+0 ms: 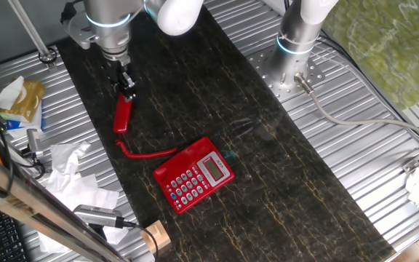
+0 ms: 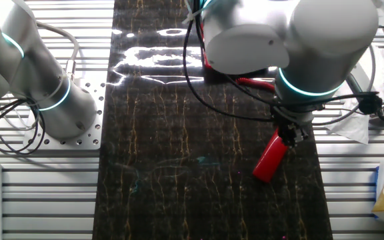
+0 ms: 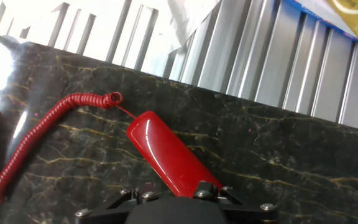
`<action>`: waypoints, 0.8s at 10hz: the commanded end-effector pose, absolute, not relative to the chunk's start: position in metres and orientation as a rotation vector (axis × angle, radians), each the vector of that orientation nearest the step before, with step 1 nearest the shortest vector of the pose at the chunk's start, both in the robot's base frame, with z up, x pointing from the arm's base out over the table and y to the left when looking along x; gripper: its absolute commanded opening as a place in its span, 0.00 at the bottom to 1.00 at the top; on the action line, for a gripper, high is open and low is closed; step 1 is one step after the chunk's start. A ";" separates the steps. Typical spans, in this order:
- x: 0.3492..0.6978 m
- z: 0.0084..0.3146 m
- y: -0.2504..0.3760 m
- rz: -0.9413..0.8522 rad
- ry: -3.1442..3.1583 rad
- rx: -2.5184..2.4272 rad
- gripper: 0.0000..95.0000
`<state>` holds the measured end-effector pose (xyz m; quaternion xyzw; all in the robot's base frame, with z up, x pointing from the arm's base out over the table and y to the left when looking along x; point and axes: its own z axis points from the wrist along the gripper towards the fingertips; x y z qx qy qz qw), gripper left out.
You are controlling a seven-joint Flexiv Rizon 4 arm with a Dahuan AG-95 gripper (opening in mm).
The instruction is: Place the handset of the telephone on the corresponding phone cradle
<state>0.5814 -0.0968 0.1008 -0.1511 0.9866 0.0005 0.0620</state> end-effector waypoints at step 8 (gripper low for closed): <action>0.578 0.104 -0.102 0.001 2.928 -0.532 0.20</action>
